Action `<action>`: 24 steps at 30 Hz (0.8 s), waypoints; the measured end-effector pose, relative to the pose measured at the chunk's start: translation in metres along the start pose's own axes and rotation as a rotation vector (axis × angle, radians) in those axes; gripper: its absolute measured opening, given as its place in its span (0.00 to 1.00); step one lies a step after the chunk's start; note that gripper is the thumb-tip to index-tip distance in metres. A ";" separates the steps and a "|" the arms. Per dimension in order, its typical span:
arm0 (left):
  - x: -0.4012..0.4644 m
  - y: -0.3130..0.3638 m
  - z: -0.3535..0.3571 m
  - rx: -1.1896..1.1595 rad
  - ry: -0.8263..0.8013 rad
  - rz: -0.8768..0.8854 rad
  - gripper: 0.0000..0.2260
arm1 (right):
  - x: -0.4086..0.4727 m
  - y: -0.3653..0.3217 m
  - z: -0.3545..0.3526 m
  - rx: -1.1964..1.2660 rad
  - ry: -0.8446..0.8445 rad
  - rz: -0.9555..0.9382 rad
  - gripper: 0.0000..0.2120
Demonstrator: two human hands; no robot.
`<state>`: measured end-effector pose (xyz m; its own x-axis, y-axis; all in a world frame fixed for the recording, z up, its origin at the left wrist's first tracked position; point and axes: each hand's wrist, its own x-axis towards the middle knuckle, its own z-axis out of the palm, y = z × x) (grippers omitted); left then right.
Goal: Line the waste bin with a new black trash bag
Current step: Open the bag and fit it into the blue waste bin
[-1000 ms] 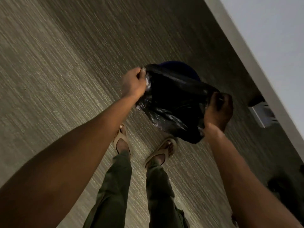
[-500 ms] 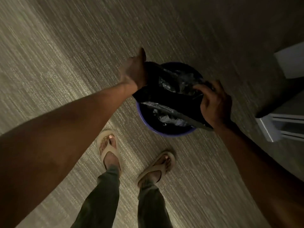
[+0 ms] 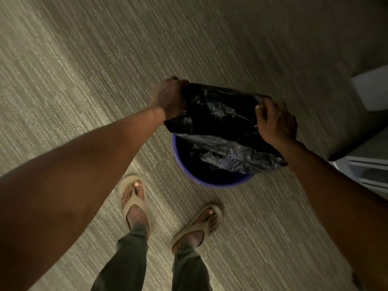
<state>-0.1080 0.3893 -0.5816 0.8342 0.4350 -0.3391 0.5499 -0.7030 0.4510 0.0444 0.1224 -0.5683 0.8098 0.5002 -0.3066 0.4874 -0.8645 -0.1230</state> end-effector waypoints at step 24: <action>0.026 -0.019 0.047 -0.383 -0.172 -0.416 0.25 | 0.050 -0.003 0.028 0.183 -0.412 0.456 0.46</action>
<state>-0.0986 0.3877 -0.6381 0.5441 0.5105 -0.6658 0.8320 -0.2261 0.5066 0.0740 0.1486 -0.6095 0.7128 0.0515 -0.6994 0.0304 -0.9986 -0.0425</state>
